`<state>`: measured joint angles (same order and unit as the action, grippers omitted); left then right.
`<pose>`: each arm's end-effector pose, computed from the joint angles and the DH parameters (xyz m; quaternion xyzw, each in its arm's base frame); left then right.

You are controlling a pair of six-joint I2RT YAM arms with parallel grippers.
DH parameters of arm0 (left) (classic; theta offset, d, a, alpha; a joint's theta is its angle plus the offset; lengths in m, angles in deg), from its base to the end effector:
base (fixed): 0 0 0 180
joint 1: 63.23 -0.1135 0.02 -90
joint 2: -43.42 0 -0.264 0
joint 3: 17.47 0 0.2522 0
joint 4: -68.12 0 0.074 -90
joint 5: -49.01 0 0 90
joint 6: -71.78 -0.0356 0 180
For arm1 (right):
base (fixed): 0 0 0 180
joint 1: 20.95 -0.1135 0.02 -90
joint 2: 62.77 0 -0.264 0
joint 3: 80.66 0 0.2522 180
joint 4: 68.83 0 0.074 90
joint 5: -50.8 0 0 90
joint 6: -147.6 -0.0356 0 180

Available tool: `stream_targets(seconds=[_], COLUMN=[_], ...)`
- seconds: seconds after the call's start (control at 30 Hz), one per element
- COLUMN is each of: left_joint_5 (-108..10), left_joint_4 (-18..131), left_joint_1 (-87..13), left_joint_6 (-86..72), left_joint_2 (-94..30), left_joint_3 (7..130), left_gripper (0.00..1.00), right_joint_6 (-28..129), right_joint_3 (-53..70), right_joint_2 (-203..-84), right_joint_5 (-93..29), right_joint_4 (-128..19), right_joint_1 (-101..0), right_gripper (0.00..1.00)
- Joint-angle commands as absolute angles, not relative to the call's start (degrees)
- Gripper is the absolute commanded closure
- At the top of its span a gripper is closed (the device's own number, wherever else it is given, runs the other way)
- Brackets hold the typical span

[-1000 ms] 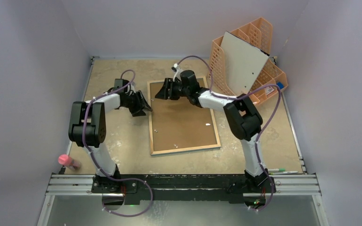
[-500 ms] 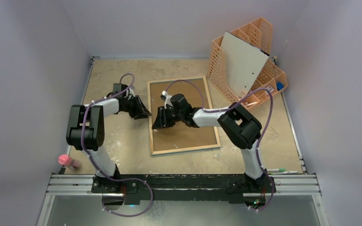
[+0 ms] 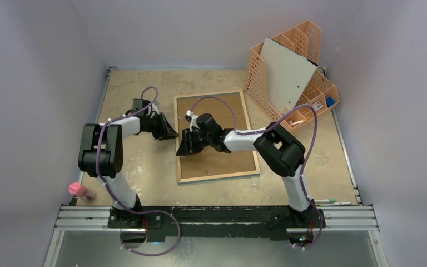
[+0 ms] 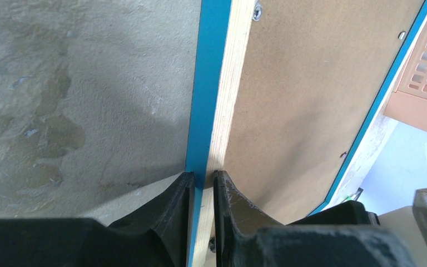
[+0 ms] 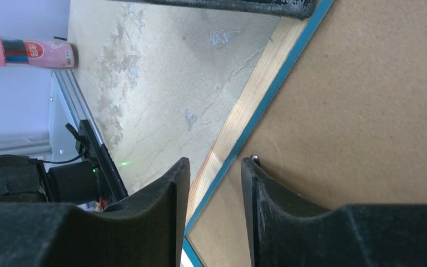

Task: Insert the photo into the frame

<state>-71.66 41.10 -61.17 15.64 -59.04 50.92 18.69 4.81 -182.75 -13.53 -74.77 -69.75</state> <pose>0.3356 -0.0302 0.1384 -0.1924 0.9162 -0.3178 0.1500 0.2867 0.3509 0.1486 -0.1853 0.8253 0.4828 0.2268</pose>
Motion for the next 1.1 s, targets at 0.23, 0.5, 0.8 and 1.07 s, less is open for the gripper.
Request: stream_targets(seconds=[0.23, 0.5, 0.8, 1.07], left_joint_5=[-68.3, -68.7, -69.4, -69.4], left_joint_4=[36.0, 36.1, 36.4, 36.5], left_joint_1=[-60.5, -60.4, -60.5, -60.5], left_joint_6=[14.1, 14.0, 14.3, 14.5], left_joint_2=[-62.4, -62.8, -63.2, -63.0], left_joint_3=[48.5, 48.4, 48.5, 48.9], left_gripper=[0.8, 0.8, 0.81, 0.81], right_joint_6=[18.4, 21.2, 23.0, 22.9], right_joint_3=[1.1, 3.4, 4.5, 3.7], right_joint_2=[-176.6, -180.8, -183.2, -182.3], right_joint_5=[-19.6, -17.4, -12.3, -9.7], right_joint_4=[-75.3, -73.8, -72.4, -71.1], right_joint_1=[-69.5, -69.6, -69.6, -69.6], right_gripper=[0.56, 0.56, 0.6, 0.61])
